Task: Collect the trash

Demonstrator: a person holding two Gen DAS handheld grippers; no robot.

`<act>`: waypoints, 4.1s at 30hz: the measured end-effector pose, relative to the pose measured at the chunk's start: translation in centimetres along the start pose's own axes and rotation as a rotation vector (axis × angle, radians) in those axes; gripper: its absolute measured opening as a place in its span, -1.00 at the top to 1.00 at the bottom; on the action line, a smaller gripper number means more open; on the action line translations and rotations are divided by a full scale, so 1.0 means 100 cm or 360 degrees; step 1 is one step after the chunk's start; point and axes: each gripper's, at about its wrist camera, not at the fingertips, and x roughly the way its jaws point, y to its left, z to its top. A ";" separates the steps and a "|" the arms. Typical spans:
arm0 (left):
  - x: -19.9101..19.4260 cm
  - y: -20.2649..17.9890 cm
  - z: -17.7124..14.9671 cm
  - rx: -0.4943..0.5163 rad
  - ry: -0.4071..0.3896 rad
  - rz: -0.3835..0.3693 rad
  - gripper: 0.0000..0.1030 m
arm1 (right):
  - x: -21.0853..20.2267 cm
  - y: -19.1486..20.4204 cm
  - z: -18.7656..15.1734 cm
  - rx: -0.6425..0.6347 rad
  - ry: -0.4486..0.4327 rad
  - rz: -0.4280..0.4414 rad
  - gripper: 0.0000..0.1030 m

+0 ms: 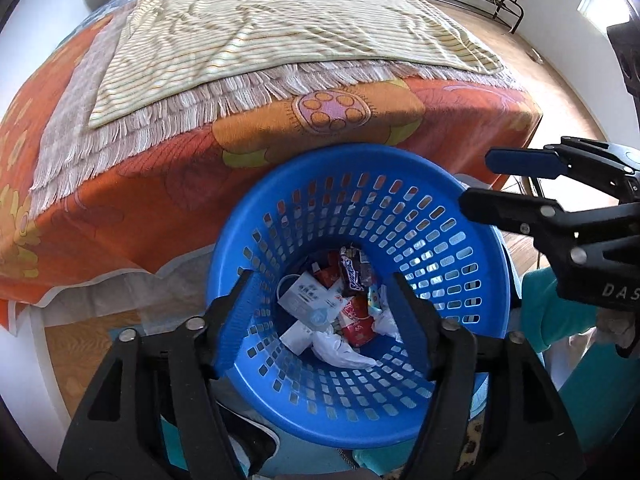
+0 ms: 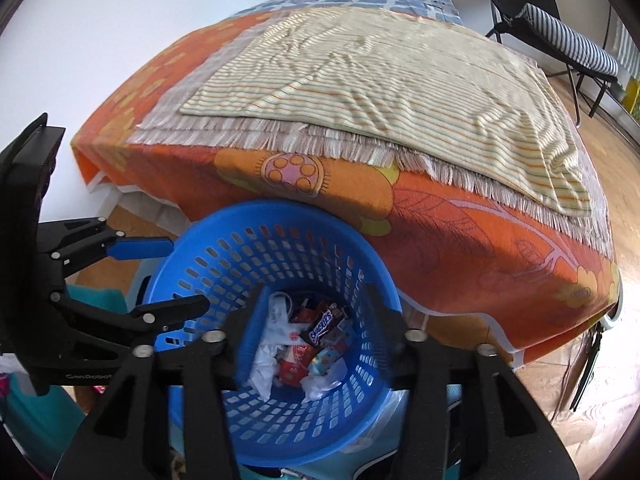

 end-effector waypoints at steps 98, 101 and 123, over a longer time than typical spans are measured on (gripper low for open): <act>-0.135 0.052 0.123 -0.0357 -0.0702 0.0198 -0.98 | -0.065 -0.048 0.110 0.0275 -0.0433 0.0005 -0.55; -0.135 0.051 0.123 -0.0358 -0.0700 0.0198 -0.98 | -0.065 -0.048 0.109 0.0277 -0.0430 0.0002 -0.55; -0.130 0.049 0.121 -0.0358 -0.0686 0.0190 -0.98 | -0.060 -0.048 0.109 0.0295 -0.0404 0.0019 -0.55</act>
